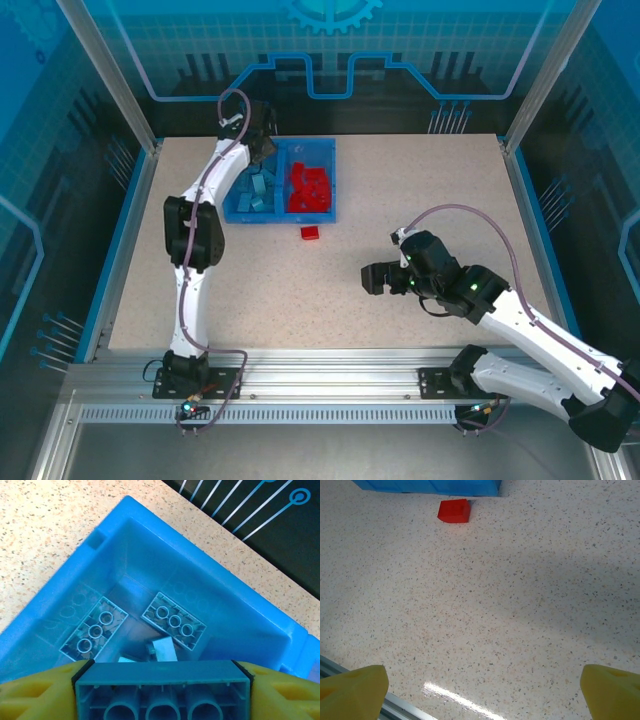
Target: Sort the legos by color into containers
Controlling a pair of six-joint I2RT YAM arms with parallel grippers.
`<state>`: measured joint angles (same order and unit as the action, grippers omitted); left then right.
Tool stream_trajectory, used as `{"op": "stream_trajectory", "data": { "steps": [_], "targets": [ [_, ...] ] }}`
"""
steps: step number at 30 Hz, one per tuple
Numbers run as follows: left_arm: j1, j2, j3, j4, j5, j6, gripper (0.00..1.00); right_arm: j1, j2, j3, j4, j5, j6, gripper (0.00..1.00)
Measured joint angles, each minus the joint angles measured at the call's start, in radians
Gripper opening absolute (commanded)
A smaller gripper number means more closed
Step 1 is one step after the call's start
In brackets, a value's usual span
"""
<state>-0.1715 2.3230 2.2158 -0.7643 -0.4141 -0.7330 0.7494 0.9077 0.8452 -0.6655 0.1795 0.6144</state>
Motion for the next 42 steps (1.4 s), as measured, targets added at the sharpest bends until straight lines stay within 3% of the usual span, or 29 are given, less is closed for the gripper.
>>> {"op": "stream_trajectory", "data": {
  "steps": [5, 11, 15, 19, 22, 26, 31, 35, 42],
  "targets": [
    [0.007, -0.053, -0.050, -0.003, 0.011, -0.001, 0.83, 0.000, 0.001, 0.026, -0.006, 0.000, 0.000, 1.00],
    [0.007, -0.296, -0.208, -0.015, 0.047, -0.001, 0.84, -0.004, 0.003, 0.049, -0.003, -0.005, 0.000, 1.00],
    [-0.008, -0.618, -0.433, 0.028, 0.095, 0.007, 0.85, -0.004, 0.013, 0.049, 0.013, -0.005, 0.000, 1.00],
    [-0.101, -1.011, -0.703, 0.108, 0.142, 0.060, 0.84, -0.004, 0.072, 0.049, 0.063, -0.016, 0.003, 1.00],
    [-0.175, -1.286, -0.896, 0.183, 0.213, 0.143, 0.83, -0.004, 0.160, 0.056, 0.114, -0.026, 0.011, 1.00],
    [-0.181, -1.535, -1.064, 0.233, 0.341, 0.317, 0.85, 0.008, 0.319, 0.097, 0.195, -0.022, 0.021, 1.00],
    [-0.181, -1.644, -1.175, 0.204, 0.544, 0.579, 0.97, 0.060, 0.529, 0.175, 0.307, 0.035, 0.026, 1.00],
    [-0.185, -1.645, -1.272, 0.134, 0.710, 0.747, 0.99, 0.081, 0.697, 0.251, 0.372, 0.092, 0.026, 1.00],
    [-0.186, -1.646, -1.374, 0.058, 0.772, 0.876, 0.99, 0.082, 0.958, 0.444, 0.407, 0.168, 0.022, 0.99]
  ]
}}
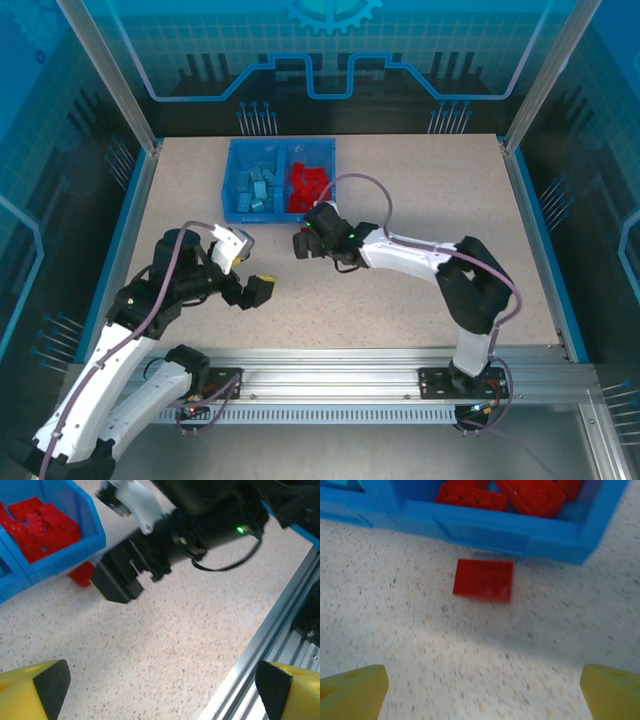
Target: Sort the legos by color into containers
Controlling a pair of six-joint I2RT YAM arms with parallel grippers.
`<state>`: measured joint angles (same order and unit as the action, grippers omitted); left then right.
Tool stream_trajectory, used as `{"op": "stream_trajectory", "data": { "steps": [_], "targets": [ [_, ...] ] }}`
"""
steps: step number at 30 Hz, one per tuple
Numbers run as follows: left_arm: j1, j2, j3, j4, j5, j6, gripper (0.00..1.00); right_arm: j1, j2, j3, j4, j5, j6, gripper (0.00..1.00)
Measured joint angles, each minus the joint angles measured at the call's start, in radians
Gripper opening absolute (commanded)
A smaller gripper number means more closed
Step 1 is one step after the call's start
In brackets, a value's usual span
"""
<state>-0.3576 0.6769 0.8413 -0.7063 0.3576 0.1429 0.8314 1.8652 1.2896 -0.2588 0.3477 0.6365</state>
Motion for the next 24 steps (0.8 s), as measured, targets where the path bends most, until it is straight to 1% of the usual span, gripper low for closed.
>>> {"op": "stream_trajectory", "data": {
  "steps": [6, 11, 15, 18, 22, 24],
  "targets": [
    [0.000, -0.052, -0.010, 0.000, -0.050, 0.018, 0.99, -0.002, 0.171, 0.158, -0.006, 0.038, 0.000, 0.90],
    [0.000, -0.069, -0.019, 0.000, -0.089, 0.018, 0.99, -0.014, 0.259, 0.233, -0.031, 0.045, 0.025, 0.75],
    [0.000, -0.071, -0.023, 0.000, -0.111, 0.018, 0.99, -0.028, 0.312, 0.272, -0.051, 0.044, 0.048, 0.67],
    [0.000, -0.076, -0.027, 0.000, -0.119, 0.018, 0.99, -0.034, 0.346, 0.300, -0.066, 0.041, 0.055, 0.59],
    [0.000, -0.082, -0.027, 0.000, -0.126, 0.018, 0.99, -0.035, 0.363, 0.328, -0.089, 0.039, 0.056, 0.45],
    [0.000, -0.084, -0.027, 0.000, -0.126, 0.018, 0.99, -0.035, 0.366, 0.336, -0.089, 0.030, 0.057, 0.41]
  ]
}}
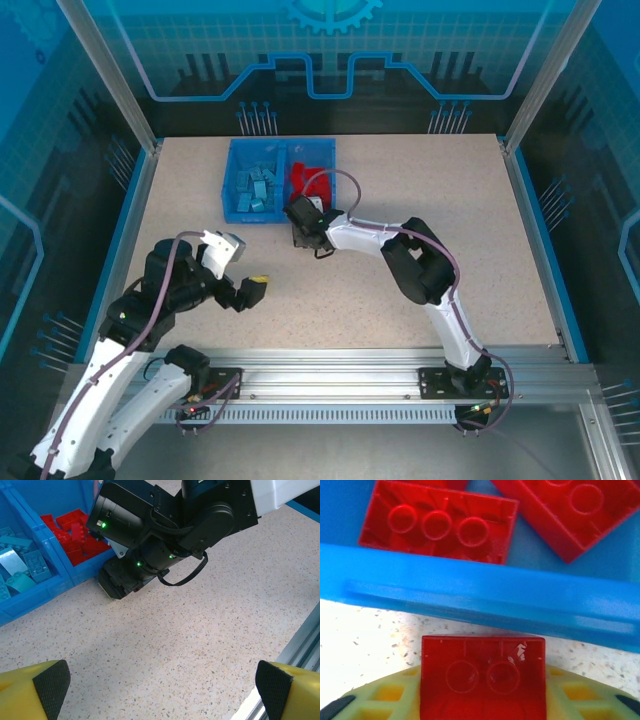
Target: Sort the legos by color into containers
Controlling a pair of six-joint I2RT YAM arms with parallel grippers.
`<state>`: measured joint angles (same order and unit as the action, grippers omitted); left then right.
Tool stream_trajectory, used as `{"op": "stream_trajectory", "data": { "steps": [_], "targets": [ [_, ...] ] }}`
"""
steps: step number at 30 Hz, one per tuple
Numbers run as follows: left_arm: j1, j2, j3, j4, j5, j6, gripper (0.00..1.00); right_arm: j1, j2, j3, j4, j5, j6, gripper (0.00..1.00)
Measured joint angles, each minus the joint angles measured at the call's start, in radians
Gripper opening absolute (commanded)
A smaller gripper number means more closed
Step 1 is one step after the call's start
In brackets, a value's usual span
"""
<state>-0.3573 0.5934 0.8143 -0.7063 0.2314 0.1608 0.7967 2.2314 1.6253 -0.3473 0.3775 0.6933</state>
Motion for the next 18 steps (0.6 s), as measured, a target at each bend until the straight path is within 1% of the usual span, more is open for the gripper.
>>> {"op": "stream_trajectory", "data": {
  "steps": [5, 8, 13, 18],
  "targets": [
    [0.000, 0.000, 0.000, 0.000, -0.004, 0.000, 0.99, 0.002, -0.004, -0.010, 0.008, -0.008, -0.004, 0.39],
    [0.000, -0.001, 0.000, 0.000, -0.008, 0.000, 0.99, 0.007, -0.045, -0.062, 0.014, -0.013, -0.013, 0.39],
    [0.000, -0.003, 0.000, 0.000, -0.010, 0.000, 0.99, 0.037, -0.196, -0.173, -0.002, -0.005, -0.048, 0.39],
    [0.000, -0.006, 0.000, 0.000, -0.014, 0.000, 0.99, 0.055, -0.360, -0.173, 0.011, 0.027, -0.114, 0.41]
  ]
}}
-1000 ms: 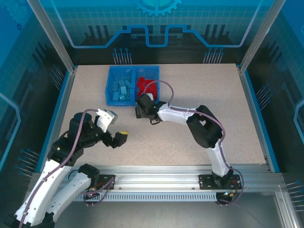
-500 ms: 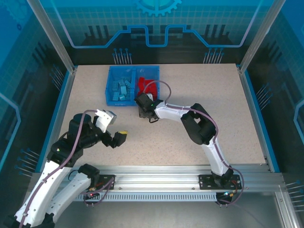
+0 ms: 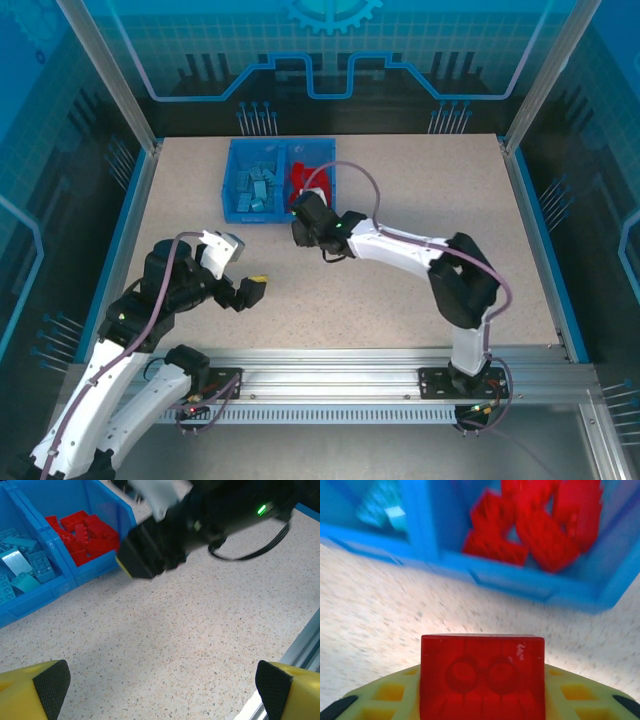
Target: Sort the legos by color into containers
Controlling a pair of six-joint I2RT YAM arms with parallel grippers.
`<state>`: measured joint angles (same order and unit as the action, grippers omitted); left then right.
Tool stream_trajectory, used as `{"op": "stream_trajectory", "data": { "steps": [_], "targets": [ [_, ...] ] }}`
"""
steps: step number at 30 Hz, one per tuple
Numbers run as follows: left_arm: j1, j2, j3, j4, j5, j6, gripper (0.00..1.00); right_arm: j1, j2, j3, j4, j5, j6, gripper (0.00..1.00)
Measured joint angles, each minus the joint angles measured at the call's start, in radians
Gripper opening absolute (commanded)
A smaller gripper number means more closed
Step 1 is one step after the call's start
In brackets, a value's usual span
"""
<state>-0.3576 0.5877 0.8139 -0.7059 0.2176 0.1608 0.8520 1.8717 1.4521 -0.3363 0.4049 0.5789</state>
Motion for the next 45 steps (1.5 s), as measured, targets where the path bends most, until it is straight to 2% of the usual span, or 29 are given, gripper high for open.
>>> {"op": "stream_trajectory", "data": {
  "steps": [3, 6, 16, 18, 21, 24, 27, 31, 35, 41, 45],
  "targets": [
    [0.000, -0.001, 0.000, 0.000, -0.006, 0.000, 0.99, -0.021, -0.005, 0.090, -0.001, 0.012, -0.051, 0.40],
    [0.000, -0.010, -0.004, 0.000, -0.013, 0.000, 0.99, -0.066, 0.079, 0.253, -0.016, 0.012, -0.098, 0.40],
    [0.000, -0.027, -0.019, 0.001, -0.029, 0.000, 0.99, -0.199, 0.600, 0.905, -0.198, -0.007, -0.208, 0.42],
    [0.000, -0.027, -0.019, 0.002, -0.031, 0.000, 0.99, -0.212, 0.688, 1.025, -0.242, -0.019, -0.223, 0.45],
    [0.000, -0.027, -0.020, 0.003, -0.034, 0.000, 0.99, -0.227, 0.777, 1.164, -0.299, -0.036, -0.245, 0.55],
    [0.000, -0.027, -0.021, 0.004, -0.039, 0.000, 0.99, -0.238, 0.786, 1.197, -0.328, -0.048, -0.267, 0.68],
    [0.000, -0.027, -0.023, 0.004, -0.044, 0.000, 0.99, -0.241, 0.769, 1.207, -0.339, -0.066, -0.296, 0.70],
    [0.000, -0.027, -0.026, 0.005, -0.056, 0.001, 0.99, -0.240, 0.674, 1.127, -0.360, -0.090, -0.319, 0.67],
    [0.000, -0.027, -0.026, 0.005, -0.070, 0.003, 0.99, -0.237, 0.431, 0.864, -0.344, -0.102, -0.334, 0.70],
    [0.000, -0.016, -0.032, 0.008, -0.118, -0.010, 0.99, -0.236, -0.174, 0.209, -0.159, -0.126, -0.359, 0.85],
    [0.000, 0.001, -0.032, 0.023, -0.205, -0.155, 0.99, -0.241, -0.561, -0.169, -0.042, -0.087, -0.370, 0.96]
  ]
}}
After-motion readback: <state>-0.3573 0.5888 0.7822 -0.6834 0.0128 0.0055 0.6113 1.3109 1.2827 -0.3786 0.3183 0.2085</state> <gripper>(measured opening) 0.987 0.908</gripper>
